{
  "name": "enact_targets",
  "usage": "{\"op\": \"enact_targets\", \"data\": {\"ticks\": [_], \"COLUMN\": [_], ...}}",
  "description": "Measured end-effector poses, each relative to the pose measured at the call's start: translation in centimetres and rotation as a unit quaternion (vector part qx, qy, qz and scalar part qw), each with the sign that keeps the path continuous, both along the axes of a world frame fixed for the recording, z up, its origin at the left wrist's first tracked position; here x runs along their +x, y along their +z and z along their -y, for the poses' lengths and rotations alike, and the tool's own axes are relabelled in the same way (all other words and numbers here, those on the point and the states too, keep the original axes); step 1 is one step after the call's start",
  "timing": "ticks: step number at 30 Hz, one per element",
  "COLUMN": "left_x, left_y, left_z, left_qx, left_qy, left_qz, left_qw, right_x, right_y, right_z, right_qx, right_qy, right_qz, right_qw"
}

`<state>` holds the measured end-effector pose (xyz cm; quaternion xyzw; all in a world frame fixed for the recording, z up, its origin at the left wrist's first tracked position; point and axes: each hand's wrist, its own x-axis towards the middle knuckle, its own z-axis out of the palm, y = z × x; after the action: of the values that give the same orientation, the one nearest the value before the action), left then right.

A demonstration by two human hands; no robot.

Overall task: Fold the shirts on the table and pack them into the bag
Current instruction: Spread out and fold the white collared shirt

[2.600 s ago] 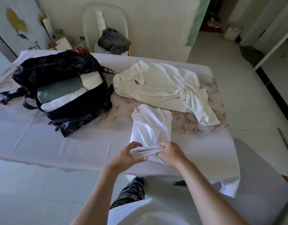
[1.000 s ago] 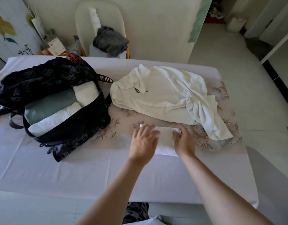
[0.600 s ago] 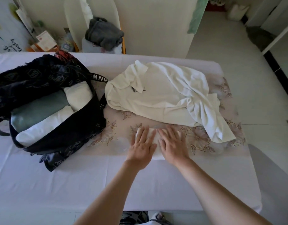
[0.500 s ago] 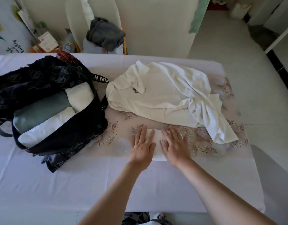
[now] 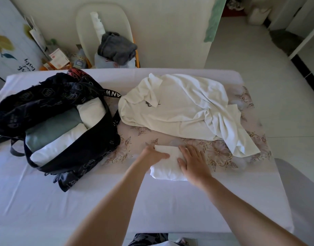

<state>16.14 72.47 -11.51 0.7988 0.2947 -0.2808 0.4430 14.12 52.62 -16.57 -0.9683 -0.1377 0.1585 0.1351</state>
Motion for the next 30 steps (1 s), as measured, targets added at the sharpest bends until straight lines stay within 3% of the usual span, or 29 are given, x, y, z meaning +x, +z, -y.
{"op": "enact_targets", "data": {"ticks": [3, 7, 10, 13, 16, 18, 21, 24, 28, 30], "left_x": [-0.2, -1.2, -1.8, -2.6, -4.1, -5.7, -8.3, -8.9, -7.5, -7.3], "left_y": [0.7, 2.5, 4.3, 5.5, 4.9, 3.7, 1.2, 0.2, -0.9, -1.9], "left_z": [-0.3, -0.8, -1.2, -1.3, -1.4, -1.6, -1.6, -0.7, 1.2, 1.9], "left_qx": [-0.005, -0.045, -0.042, 0.041, 0.17, 0.195, 0.197, 0.233, 0.267, 0.255], "left_qy": [-0.05, -0.118, -0.149, -0.153, -0.205, -0.282, -0.374, -0.352, -0.334, -0.372], "left_qz": [0.019, 0.136, 0.226, 0.302, 0.383, 0.351, 0.263, 0.328, 0.41, 0.362], "left_qw": [0.999, 0.983, 0.962, 0.94, 0.885, 0.872, 0.867, 0.845, 0.806, 0.816], "right_x": [-0.3, 1.5, 3.2, 3.7, 2.7, 0.9, -2.2, -4.6, -3.5, -2.9], "right_y": [1.3, 5.7, 8.6, 8.9, 7.4, 6.3, 3.9, 2.9, 3.6, 3.2], "right_z": [0.7, 1.5, 0.9, 0.1, -0.3, -0.5, 0.3, 1.5, 1.3, 1.1], "right_qx": [-0.008, 0.092, 0.036, 0.008, -0.015, -0.025, -0.072, -0.029, 0.025, 0.016], "right_qy": [0.018, 0.049, 0.07, 0.106, 0.145, 0.168, 0.2, 0.176, 0.161, 0.15], "right_qz": [0.019, -0.012, -0.039, 0.074, 0.199, 0.195, 0.107, 0.08, 0.144, 0.093], "right_qw": [1.0, 0.994, 0.996, 0.992, 0.969, 0.966, 0.971, 0.981, 0.976, 0.984]}}
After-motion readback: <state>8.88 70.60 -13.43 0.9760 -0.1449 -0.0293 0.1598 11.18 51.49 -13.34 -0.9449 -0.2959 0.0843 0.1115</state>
